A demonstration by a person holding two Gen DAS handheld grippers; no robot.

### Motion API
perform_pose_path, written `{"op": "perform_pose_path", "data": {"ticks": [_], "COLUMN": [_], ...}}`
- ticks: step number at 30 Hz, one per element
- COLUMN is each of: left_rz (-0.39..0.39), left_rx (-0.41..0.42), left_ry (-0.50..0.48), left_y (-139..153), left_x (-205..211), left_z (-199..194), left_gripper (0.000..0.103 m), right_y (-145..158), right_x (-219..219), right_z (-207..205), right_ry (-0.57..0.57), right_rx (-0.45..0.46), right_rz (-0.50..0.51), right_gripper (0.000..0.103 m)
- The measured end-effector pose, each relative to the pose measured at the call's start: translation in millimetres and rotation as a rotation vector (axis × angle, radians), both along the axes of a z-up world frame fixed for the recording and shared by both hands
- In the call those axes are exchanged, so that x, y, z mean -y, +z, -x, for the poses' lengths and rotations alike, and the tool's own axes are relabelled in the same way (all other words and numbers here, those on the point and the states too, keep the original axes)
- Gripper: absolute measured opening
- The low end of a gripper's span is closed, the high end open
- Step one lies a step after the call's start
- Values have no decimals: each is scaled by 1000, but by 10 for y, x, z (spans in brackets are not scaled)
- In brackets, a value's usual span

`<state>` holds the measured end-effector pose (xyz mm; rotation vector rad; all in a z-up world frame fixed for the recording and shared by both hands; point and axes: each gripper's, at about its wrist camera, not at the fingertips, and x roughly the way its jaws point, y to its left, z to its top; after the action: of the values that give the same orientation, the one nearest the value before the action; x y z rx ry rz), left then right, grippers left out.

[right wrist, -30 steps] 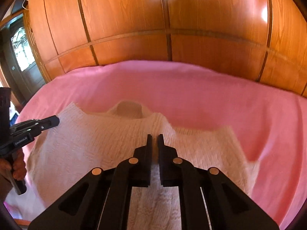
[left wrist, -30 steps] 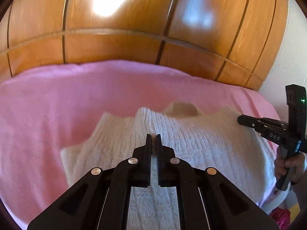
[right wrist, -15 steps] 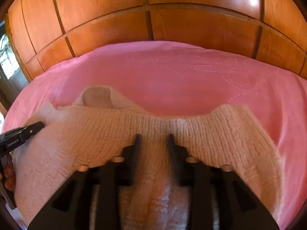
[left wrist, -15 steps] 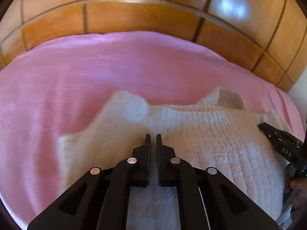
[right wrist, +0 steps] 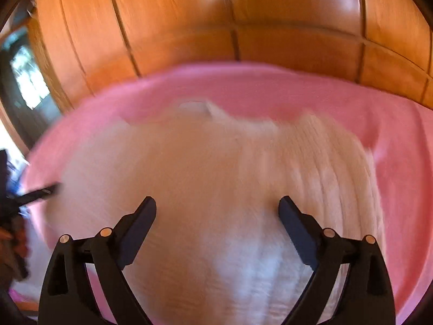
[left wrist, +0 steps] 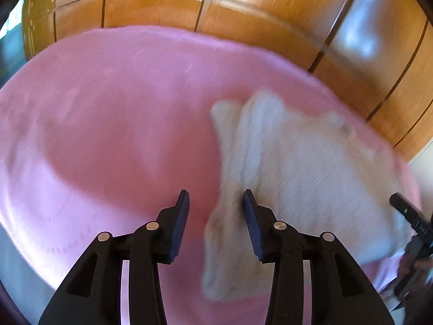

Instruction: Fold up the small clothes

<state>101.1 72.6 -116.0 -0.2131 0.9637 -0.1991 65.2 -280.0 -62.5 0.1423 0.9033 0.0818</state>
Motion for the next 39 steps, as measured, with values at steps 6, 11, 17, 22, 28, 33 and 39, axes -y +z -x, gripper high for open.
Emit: {"op": "perform_pose_path", "data": {"ticks": [6, 11, 17, 22, 28, 33, 39], "left_rz": [-8, -68, -91, -103, -117, -137, -166], "left_rx": [62, 157, 222, 230, 198, 175, 136], "left_ry": [27, -19, -99, -155, -196, -227, -264], "left_y": [257, 596, 734, 711, 598, 505, 352], "left_x": [37, 289, 592, 775, 972, 1146, 1376], "left_z": [117, 193, 249, 258, 220, 169, 70], "left_gripper": [42, 47, 55, 55, 55, 55, 55], "right_y": [-66, 120, 175, 172, 123, -17, -179], "right_x": [-3, 59, 464, 827, 1257, 1440, 1494], "right_z": [34, 142, 377, 563, 484, 182, -59], "right_ry": [1, -31, -144, -256, -331, -315, -248], "right_rx": [31, 33, 20, 18, 30, 3, -43], "right_rz": [15, -58, -77, -118, -258, -331, -382], "right_gripper": [95, 97, 97, 97, 97, 97, 98]}}
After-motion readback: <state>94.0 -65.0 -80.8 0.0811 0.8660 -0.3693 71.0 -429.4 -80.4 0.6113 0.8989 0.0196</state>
